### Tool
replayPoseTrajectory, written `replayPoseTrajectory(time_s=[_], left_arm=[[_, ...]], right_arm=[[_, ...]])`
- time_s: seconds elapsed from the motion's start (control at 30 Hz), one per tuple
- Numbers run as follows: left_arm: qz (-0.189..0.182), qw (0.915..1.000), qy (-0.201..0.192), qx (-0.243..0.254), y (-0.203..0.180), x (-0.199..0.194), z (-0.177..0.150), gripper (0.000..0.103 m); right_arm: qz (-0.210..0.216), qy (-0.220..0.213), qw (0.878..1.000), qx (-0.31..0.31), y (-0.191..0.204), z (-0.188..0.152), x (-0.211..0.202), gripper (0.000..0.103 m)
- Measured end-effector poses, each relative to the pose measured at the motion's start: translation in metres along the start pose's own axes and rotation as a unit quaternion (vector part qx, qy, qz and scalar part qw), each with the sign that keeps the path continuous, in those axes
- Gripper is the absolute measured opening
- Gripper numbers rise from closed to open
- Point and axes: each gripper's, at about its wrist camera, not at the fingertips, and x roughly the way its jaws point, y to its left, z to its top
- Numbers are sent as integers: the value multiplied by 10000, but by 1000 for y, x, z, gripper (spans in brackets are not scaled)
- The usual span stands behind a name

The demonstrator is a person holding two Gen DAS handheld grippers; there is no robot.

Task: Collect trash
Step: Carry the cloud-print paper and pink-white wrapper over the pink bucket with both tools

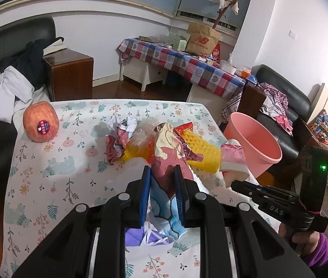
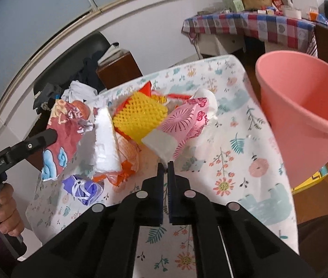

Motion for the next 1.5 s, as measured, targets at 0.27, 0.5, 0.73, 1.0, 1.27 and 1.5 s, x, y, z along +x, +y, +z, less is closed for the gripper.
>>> replayPoseTrajectory(time_s=[0.27,0.5,0.73,1.0,1.27,1.5], left_arm=[[-252,9996,-91,57,-15,3,12,19],[-679,9975,-109,176,-50,20,32,19],[-1065,9930,-168,474,-106,49,59,19],[-1348,9881,51,735,-171,104,87,19],[-1284,9863,697,770,-221,186,96,19],[-893,9849,1273,764,-234,243,86,19]], right_arm=[[-289,-510,9983,-18,-14,12,-30,3],[-602,-739,9950,290,-42,21,-47,3],[-861,-838,9904,680,-78,27,-59,3],[-1013,-731,9830,1343,-128,31,-64,3],[-802,-474,9775,1891,-163,44,-55,3],[-656,-226,9720,2245,-179,48,-46,3]])
